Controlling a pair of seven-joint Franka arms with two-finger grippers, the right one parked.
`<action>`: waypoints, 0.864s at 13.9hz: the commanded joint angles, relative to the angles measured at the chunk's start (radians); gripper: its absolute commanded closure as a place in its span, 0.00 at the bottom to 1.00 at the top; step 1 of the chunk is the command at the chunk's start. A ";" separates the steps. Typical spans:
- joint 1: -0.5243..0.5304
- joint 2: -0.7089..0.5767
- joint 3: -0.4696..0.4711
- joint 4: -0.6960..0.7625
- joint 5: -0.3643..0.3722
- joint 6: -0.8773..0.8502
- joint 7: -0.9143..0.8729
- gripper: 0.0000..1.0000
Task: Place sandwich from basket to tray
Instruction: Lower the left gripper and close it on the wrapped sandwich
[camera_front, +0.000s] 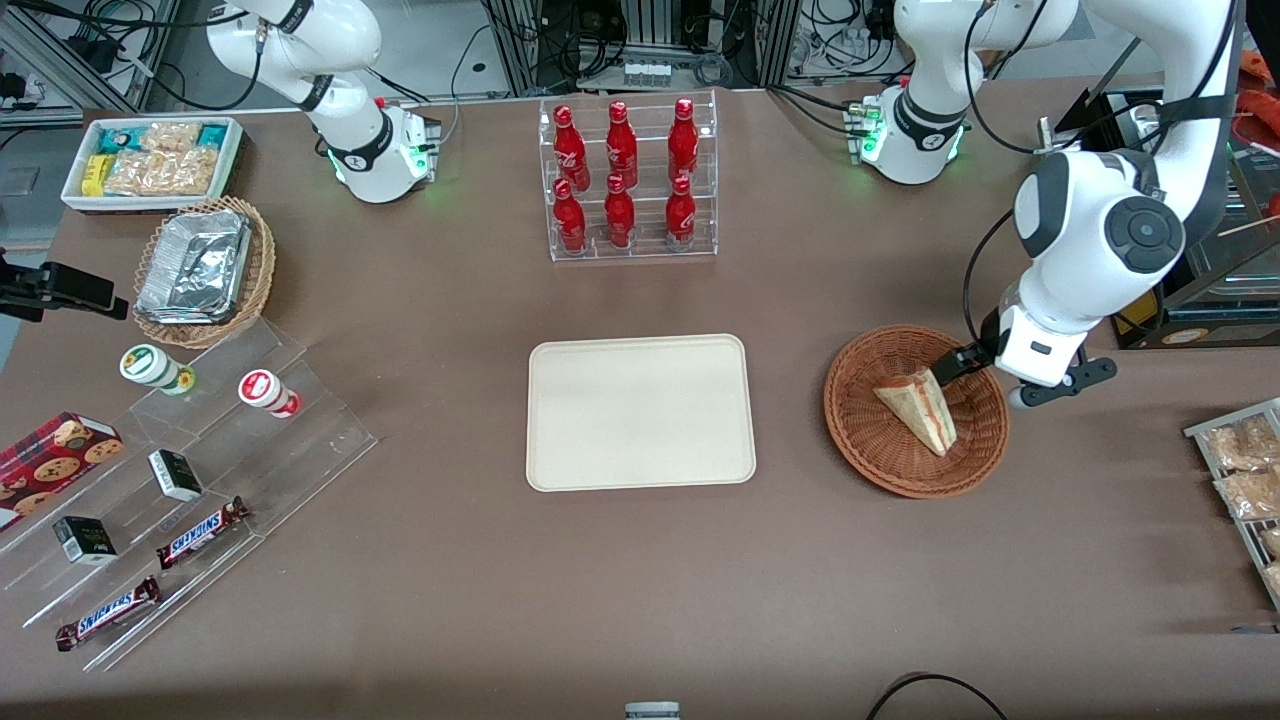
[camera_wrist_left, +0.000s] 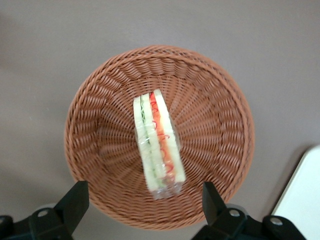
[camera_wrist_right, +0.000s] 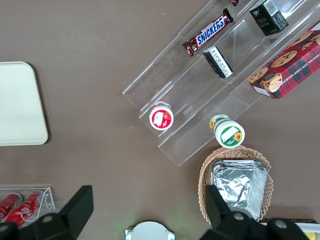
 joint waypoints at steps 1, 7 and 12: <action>-0.028 0.016 0.002 -0.030 0.005 0.077 -0.261 0.00; -0.048 0.088 0.004 -0.053 0.005 0.163 -0.456 0.00; -0.048 0.159 0.004 -0.059 0.005 0.212 -0.465 0.00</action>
